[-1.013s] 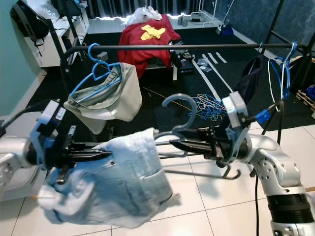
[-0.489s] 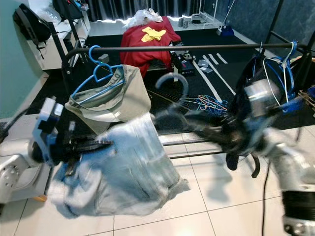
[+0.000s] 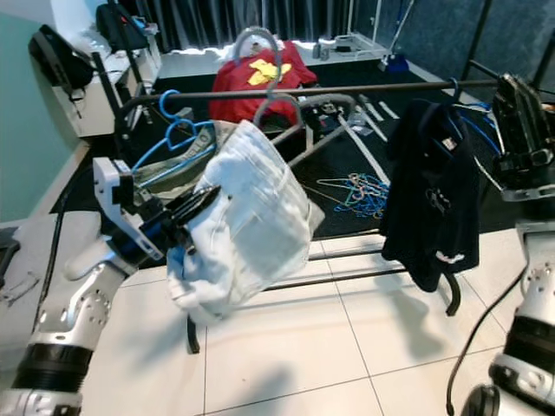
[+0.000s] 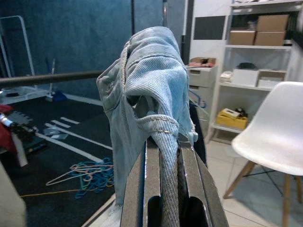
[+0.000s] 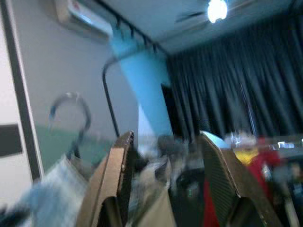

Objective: Hang hanger

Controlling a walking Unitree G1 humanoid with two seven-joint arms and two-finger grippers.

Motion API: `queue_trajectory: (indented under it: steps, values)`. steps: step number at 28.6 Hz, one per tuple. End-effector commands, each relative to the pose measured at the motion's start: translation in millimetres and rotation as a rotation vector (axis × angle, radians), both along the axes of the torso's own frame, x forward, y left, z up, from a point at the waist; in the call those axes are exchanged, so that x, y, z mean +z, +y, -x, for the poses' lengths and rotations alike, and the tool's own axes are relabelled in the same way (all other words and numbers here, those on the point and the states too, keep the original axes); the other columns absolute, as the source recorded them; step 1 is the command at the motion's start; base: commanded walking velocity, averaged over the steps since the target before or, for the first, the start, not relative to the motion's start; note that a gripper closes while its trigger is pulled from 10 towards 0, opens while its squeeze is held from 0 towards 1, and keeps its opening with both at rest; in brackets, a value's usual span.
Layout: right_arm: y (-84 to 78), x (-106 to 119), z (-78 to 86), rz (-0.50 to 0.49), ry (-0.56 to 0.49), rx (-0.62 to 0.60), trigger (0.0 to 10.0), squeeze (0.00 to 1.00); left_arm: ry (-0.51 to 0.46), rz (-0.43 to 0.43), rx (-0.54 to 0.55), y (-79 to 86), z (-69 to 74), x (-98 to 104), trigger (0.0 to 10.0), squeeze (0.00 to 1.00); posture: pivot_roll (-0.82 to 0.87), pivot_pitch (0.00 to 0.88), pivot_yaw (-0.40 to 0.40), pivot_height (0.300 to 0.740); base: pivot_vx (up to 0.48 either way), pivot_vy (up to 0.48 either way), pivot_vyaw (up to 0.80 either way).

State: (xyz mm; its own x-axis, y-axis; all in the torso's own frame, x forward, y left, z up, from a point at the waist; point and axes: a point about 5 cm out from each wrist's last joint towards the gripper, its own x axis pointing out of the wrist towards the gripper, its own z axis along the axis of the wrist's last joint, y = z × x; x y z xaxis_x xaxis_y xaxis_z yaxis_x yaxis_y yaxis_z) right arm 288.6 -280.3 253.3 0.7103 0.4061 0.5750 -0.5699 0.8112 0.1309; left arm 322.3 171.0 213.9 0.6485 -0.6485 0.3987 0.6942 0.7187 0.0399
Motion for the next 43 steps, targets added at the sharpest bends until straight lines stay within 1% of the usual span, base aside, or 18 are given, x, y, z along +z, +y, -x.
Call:
queue_trajectory:
  steps: [1,3,4,5,6,9,10,19,21,22,23,26,27,28,29,30,37,43]
  values:
    - [30.3,-36.4,-2.0,0.222,0.151,0.093,10.0,0.0,-0.009,0.048,-0.067,14.9,2.6,13.4,0.0,0.0,-0.06,0.032,0.032,0.74,0.0,0.0,0.0]
    - [37.7,-52.6,-1.3,0.281,0.209,0.115,10.0,0.0,0.01,0.07,-0.115,16.6,4.6,15.1,0.0,0.0,-0.06,0.032,0.032,0.74,0.0,0.0,0.0]
    - [46.7,-73.5,-2.3,0.305,0.275,0.117,10.0,0.0,0.084,0.078,-0.285,12.0,15.4,9.7,0.0,0.0,-0.05,0.032,0.026,0.74,0.0,0.0,0.0]
    - [46.7,-73.5,-2.3,0.305,0.275,0.117,10.0,0.0,0.084,0.078,-0.285,12.0,15.4,9.7,0.0,0.0,-0.05,0.032,0.026,0.74,0.0,0.0,0.0]
    - [56.2,-92.8,-2.6,0.318,0.33,0.113,10.0,0.0,0.167,0.084,-0.481,5.4,30.3,3.0,0.0,0.0,-0.05,0.032,0.026,0.74,0.0,0.0,0.0]
    - [56.2,-92.8,-2.6,0.318,0.33,0.113,10.0,0.0,0.167,0.084,-0.481,5.4,30.3,3.0,0.0,0.0,-0.05,0.032,0.026,0.74,0.0,0.0,0.0]
    - [65.9,-114.4,0.2,0.378,0.381,0.131,10.0,0.0,0.207,0.125,-0.581,-1.0,37.6,-2.2,0.0,0.0,-0.05,0.037,0.015,0.74,0.0,0.0,0.0]
    - [65.9,-114.4,0.2,0.378,0.381,0.131,10.0,0.0,0.207,0.125,-0.581,-1.0,37.6,-2.2,0.0,0.0,-0.05,0.037,0.015,0.74,0.0,0.0,0.0]
    - [86.5,-181.0,23.3,0.575,0.522,0.239,10.0,0.0,0.262,0.224,-0.814,-21.6,45.7,-3.9,0.0,0.0,-0.06,0.038,0.007,0.74,0.0,0.0,0.0]
    - [86.5,-181.0,23.3,0.575,0.522,0.239,10.0,0.0,0.262,0.224,-0.814,-21.6,45.7,-3.9,0.0,0.0,-0.06,0.038,0.007,0.74,0.0,0.0,0.0]
    - [95.1,-205.0,39.9,0.596,0.558,0.318,10.0,0.0,0.276,0.249,-0.903,-30.2,46.6,-3.7,0.0,0.0,-0.06,0.037,0.015,0.74,0.0,0.0,0.0]
    - [98.8,-211.4,49.7,0.544,0.558,0.372,10.0,0.0,0.283,0.265,-0.946,-33.2,46.0,-2.5,0.0,0.0,-0.07,0.04,0.024,0.74,0.0,0.0,0.0]
    - [98.4,-205.3,55.0,0.468,0.539,0.43,10.0,0.0,0.284,0.274,-0.961,-31.6,44.6,-0.2,0.0,0.0,-0.07,0.044,0.028,0.74,0.0,0.0,0.0]
    - [96.1,-196.3,57.5,0.416,0.514,0.48,10.0,0.16,0.283,0.278,-0.958,-28.2,43.8,1.4,0.0,0.0,-0.07,0.045,0.028,0.74,0.0,0.0,0.0]
    - [94.7,-191.1,59.3,0.394,0.502,0.513,10.0,0.16,0.282,0.281,-0.958,-26.1,43.4,2.8,0.0,0.0,-0.07,0.045,0.028,0.74,0.0,0.0,0.0]
    - [92.3,-188.3,60.5,0.389,0.5,0.534,10.0,1.0,0.285,0.283,-0.963,-24.1,43.6,4.6,0.0,0.0,-0.07,0.046,0.027,0.74,0.0,0.0,0.0]
    - [81.2,-185.1,57.3,0.459,0.465,0.558,10.0,1.0,0.295,0.254,-0.978,-20.2,45.1,10.0,0.0,0.0,-0.06,0.05,0.018,0.74,0.0,0.0,0.0]
    - [74.0,-161.9,56.1,0.488,0.383,0.613,10.0,1.0,0.306,0.249,-0.958,-13.0,42.2,11.4,0.0,0.0,-0.08,0.058,0.015,0.74,0.0,0.0,0.0]
